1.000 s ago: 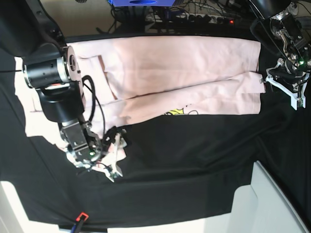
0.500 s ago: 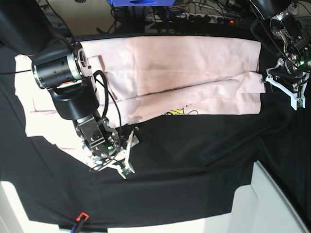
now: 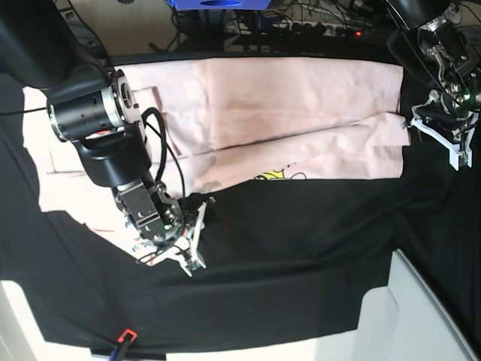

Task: Fold the T-shirt properly
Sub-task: 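Pull the gripped hem corner away from the shirt with the right gripper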

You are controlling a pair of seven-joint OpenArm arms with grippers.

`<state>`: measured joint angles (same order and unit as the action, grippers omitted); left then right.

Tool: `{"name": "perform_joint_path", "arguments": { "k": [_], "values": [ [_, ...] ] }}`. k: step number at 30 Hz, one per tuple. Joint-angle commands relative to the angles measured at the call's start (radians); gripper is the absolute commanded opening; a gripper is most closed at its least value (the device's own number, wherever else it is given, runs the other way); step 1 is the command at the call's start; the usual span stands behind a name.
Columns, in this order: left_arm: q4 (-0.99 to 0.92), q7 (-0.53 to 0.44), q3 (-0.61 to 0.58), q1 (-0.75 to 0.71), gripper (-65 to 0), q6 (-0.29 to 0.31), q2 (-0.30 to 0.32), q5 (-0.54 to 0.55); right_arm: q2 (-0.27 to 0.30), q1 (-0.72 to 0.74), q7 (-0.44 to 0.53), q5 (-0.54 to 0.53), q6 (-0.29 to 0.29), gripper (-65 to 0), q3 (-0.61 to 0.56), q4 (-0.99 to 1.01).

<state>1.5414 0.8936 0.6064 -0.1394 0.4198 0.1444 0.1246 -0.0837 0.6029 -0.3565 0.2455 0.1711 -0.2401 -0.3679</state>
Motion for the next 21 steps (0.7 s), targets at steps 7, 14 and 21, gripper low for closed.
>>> {"name": "perform_joint_path", "arguments": {
  "k": [7, 14, 21],
  "values": [
    [0.015, -0.015, 0.008, 0.001, -35.3, -0.005, 0.017, 0.002, 0.012, 0.013, -0.036, 0.035, -0.029, -63.1, 0.000, 0.002],
    [0.015, -0.015, 0.008, 0.001, -35.3, -0.005, 0.017, 0.002, 0.009, -0.002, -0.049, 0.035, -0.029, -64.9, 0.000, -0.102],
    [0.015, -0.015, 0.002, 0.001, -35.3, -0.005, 0.033, 0.002, 0.009, -0.085, -0.247, 0.036, -0.028, -64.9, -0.006, -0.480]
  ]
}}
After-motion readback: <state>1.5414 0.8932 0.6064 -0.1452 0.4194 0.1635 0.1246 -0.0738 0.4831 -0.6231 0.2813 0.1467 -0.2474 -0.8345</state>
